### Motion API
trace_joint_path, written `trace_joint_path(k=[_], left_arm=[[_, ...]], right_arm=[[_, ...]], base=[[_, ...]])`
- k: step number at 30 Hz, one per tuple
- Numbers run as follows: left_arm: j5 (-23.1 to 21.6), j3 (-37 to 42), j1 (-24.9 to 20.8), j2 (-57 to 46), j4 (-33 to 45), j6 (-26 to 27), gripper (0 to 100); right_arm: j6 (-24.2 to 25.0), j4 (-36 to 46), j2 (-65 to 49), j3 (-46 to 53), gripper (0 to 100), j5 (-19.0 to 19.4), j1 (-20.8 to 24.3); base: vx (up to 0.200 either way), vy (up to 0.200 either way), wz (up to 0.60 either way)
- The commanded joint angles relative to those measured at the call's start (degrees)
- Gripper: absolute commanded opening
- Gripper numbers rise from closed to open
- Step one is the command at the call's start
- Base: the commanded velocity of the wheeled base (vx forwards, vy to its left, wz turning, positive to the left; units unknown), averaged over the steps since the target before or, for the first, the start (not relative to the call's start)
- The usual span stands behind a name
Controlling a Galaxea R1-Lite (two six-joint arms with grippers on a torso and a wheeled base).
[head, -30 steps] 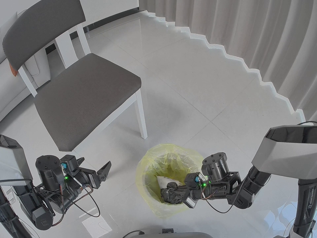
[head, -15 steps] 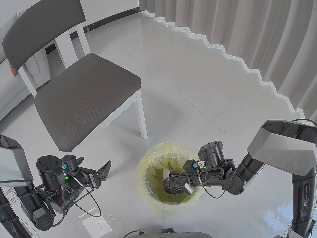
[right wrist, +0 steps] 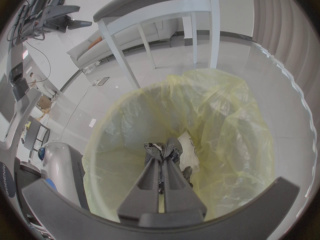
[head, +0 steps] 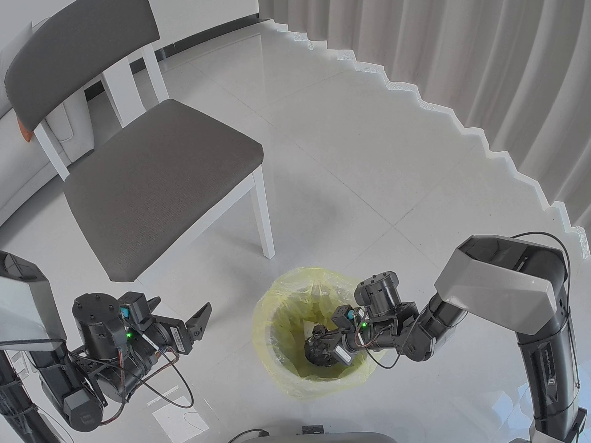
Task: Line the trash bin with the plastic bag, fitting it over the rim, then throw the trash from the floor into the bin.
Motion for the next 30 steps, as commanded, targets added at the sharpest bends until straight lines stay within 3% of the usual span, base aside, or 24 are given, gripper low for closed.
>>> trace_joint_path(k=[1,17,24,28,30], left_arm=[[0.1,-0.1,-0.8,0.5,-1.0,-0.2,100],[0.5,0.2,-0.9,-0.2,-1.0,-0.2,100],[2.2,0.2,-4.3,2.3,-1.0,-0.3,100],[4.3,-0.6,-5.7,2.4,-1.0,-0.3,100],[4.4,-0.8,-5.9,1.6,-1.0,-0.2,100]], right_arm=[[0.0,0.2,1.2,-1.1,100,0.0,0.1],[-0.2,-0.6,0.2,0.6,100,-0.1,0.2],[0.5,-4.1,-12.3,10.0,100,-0.2,0.9],[1.5,-9.5,-20.1,17.3,100,-3.3,1.0],[4.6,-14.0,-24.8,21.0,100,-5.7,1.0]], base=[[0.0,0.0,0.0],[0.0,0.0,0.0],[0.0,0.0,0.0],[0.0,0.0,0.0],[0.0,0.0,0.0]])
